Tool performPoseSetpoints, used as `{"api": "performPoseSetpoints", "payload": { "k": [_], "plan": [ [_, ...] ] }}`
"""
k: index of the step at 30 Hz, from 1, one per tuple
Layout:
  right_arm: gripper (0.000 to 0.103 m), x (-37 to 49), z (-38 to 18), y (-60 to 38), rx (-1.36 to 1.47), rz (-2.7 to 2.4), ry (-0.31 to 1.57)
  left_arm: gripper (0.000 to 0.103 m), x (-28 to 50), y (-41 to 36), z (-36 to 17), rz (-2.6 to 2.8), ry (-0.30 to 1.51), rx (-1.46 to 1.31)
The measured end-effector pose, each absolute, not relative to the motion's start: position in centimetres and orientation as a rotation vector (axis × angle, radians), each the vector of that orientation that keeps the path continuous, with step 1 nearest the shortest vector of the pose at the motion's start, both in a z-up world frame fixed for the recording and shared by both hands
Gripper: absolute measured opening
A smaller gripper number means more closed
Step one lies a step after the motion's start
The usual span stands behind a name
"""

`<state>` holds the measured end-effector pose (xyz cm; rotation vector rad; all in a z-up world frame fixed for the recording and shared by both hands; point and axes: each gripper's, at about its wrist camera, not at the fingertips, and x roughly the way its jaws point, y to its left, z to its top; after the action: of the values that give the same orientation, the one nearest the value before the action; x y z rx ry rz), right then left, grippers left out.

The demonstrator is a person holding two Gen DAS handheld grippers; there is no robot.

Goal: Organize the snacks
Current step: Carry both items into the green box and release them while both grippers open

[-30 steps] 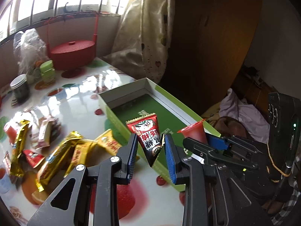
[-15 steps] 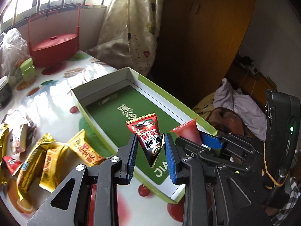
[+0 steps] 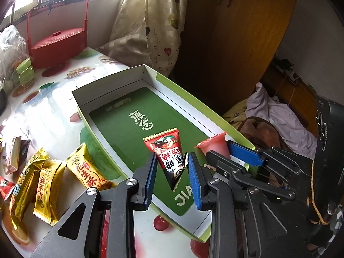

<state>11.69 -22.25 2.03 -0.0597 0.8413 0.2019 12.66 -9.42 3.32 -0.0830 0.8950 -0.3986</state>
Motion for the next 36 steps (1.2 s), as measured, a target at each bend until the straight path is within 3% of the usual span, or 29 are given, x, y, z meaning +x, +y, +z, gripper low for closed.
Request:
{"api": "performPoseSetpoints", "payload": {
  "k": [4, 22, 24, 36],
  "plan": [
    [0.027, 11.8, 2.0, -22.3, -0.065, 0.200, 0.843, 0.032, 12.9, -9.3, 3.1, -0.392, 0.903, -0.088],
    [0.051, 11.5, 2.8, -22.5, -0.007, 0.197, 0.840, 0.041, 12.5, -7.7, 4.1, -0.364, 0.898, -0.113],
    [0.051, 11.3, 3.1, -22.6, 0.004, 0.195, 0.836, 0.045, 12.2, -7.3, 4.4, -0.361, 0.892, -0.118],
    [0.052, 9.5, 4.9, -21.7, 0.039, 0.186, 0.794, 0.045, 9.7, -4.6, 6.2, -0.281, 0.842, -0.099]
  ]
}}
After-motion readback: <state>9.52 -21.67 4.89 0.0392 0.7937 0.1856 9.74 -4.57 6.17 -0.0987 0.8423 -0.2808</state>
